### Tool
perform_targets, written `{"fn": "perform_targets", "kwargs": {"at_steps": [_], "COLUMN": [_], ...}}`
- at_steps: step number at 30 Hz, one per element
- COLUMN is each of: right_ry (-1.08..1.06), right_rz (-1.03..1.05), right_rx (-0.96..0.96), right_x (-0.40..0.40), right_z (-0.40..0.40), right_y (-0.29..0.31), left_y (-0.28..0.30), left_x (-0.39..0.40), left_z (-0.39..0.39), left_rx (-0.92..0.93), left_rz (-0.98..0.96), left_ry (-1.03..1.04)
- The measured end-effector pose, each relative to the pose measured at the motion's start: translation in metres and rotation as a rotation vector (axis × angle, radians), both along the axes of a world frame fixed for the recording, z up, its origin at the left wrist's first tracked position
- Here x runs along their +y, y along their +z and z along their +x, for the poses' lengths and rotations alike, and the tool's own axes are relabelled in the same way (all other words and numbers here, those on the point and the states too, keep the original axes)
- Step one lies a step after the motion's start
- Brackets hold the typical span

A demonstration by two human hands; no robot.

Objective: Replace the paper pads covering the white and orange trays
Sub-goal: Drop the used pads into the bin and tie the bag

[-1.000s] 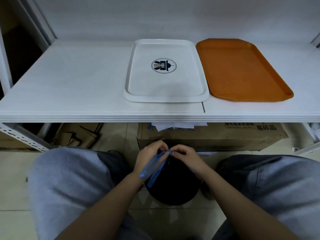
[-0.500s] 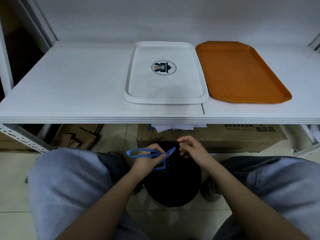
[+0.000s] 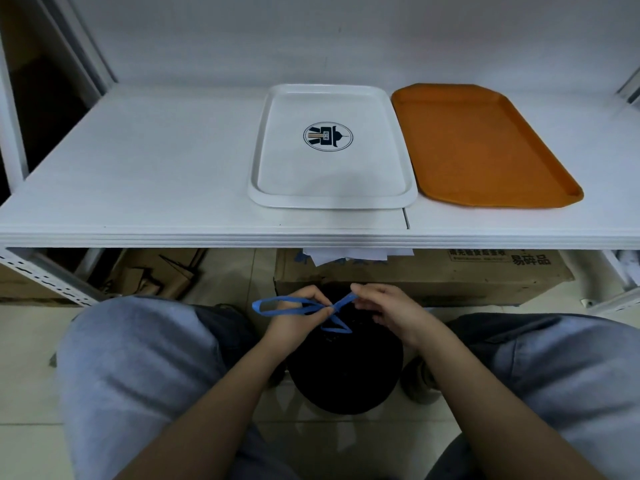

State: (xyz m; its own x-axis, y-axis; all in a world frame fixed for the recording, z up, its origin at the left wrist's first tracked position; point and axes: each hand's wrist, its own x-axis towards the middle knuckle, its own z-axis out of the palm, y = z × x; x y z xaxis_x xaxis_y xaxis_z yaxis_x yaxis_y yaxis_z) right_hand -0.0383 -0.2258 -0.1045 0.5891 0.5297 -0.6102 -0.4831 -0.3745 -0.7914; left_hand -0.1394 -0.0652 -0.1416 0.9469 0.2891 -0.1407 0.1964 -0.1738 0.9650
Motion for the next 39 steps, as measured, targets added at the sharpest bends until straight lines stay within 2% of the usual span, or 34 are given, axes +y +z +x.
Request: {"fn": "perform_targets", "kwargs": {"at_steps": [2, 4, 6, 9, 12, 15, 18, 20, 22, 26, 28, 29, 31, 33, 37, 39], "right_ry": [-0.103, -0.142, -0.136, -0.166, -0.152, -0.149, -0.306, -0.317, -0.166, 0.34, 0.491, 0.512, 0.496, 0.478, 0.275, 0.117], "right_rz": [0.104, 0.125, 0.056, 0.039, 0.079, 0.129, 0.339, 0.369, 0.199, -0.388, -0.591, -0.637, -0.653, -0.574, -0.2, -0.062], "right_rx": [0.223, 0.295, 0.172, -0.178, -0.263, -0.077, 0.163, 0.168, -0.07, -0.887, -1.134, -1.196, -1.153, -0.963, -0.51, -0.386], "right_x": [-0.002, -0.003, -0.003, 0.0, 0.005, 0.005, -0.001, -0.006, -0.013, -0.025, -0.031, -0.034, -0.037, -0.038, -0.038, -0.036], "right_z": [0.002, 0.001, -0.002, -0.006, -0.005, -0.002, 0.003, 0.008, 0.013, 0.021, 0.021, 0.022, 0.024, 0.026, 0.022, 0.016], "right_y": [-0.002, -0.005, -0.006, -0.002, 0.0, -0.001, 0.0, 0.003, 0.005, 0.018, 0.028, 0.031, 0.032, 0.029, 0.031, 0.029], "left_y": [0.001, 0.001, 0.0, 0.0, -0.001, -0.001, -0.001, -0.001, -0.001, 0.002, 0.003, 0.004, 0.004, 0.005, 0.004, 0.004], "left_x": [-0.002, -0.003, -0.004, -0.004, -0.003, -0.003, -0.004, -0.003, -0.003, -0.002, -0.001, -0.001, -0.002, -0.003, 0.002, 0.004], "left_z": [0.002, 0.002, 0.002, 0.0, 0.0, -0.001, -0.003, -0.004, -0.005, -0.005, -0.005, -0.005, -0.006, -0.006, -0.009, -0.012], "left_rx": [-0.001, -0.004, -0.002, -0.02, -0.021, -0.014, -0.015, -0.008, -0.011, 0.002, -0.001, -0.006, -0.019, -0.012, 0.038, 0.036], "left_rz": [-0.005, -0.007, -0.008, -0.041, -0.036, -0.033, -0.021, -0.009, -0.013, 0.001, -0.004, -0.005, -0.008, -0.005, -0.029, 0.114], "left_ry": [-0.003, -0.013, -0.016, -0.026, -0.029, -0.025, -0.028, -0.032, -0.053, -0.04, -0.048, -0.054, -0.06, -0.047, -0.011, -0.029]}}
